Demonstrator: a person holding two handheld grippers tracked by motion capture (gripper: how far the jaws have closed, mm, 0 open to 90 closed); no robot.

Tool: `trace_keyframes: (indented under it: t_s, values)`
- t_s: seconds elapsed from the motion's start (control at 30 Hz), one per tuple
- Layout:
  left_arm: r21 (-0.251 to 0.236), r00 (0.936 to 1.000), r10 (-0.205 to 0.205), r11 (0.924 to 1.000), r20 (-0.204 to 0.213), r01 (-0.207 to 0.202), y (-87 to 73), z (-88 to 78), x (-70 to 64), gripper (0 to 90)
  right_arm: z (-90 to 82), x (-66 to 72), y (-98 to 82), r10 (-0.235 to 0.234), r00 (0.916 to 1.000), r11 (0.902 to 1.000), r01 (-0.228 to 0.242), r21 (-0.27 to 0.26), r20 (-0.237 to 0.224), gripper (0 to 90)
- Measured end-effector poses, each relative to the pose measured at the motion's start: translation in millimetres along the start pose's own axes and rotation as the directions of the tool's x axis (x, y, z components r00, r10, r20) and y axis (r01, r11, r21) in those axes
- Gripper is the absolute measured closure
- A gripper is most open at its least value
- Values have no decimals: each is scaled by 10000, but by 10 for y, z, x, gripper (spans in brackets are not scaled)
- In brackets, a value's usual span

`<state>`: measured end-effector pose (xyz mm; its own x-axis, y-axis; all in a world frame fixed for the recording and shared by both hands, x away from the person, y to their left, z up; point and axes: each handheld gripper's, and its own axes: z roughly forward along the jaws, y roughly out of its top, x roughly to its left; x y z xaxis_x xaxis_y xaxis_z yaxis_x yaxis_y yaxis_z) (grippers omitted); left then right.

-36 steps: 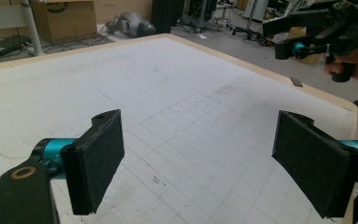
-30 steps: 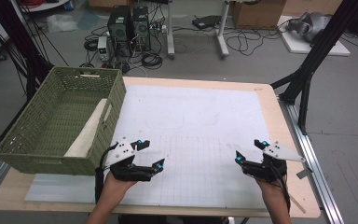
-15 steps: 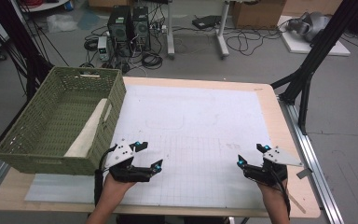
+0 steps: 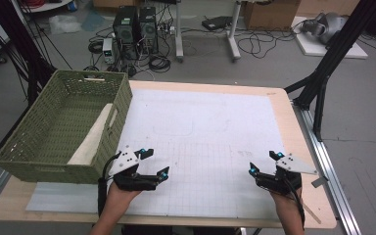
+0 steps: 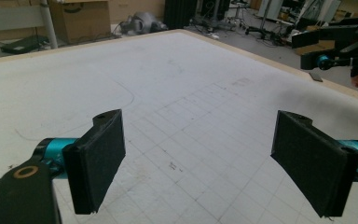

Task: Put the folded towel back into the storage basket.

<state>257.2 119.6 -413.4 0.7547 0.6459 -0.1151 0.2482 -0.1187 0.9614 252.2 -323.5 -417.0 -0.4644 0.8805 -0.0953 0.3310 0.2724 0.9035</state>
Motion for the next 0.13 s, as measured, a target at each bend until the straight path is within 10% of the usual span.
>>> trace_keyframes:
  t_s: [0.13]
  values:
    - [17,10000,-12,10000,-7,12,-6,4,-2,176,3,-6,2,61,10000,10000,-61,-13,-22,178]
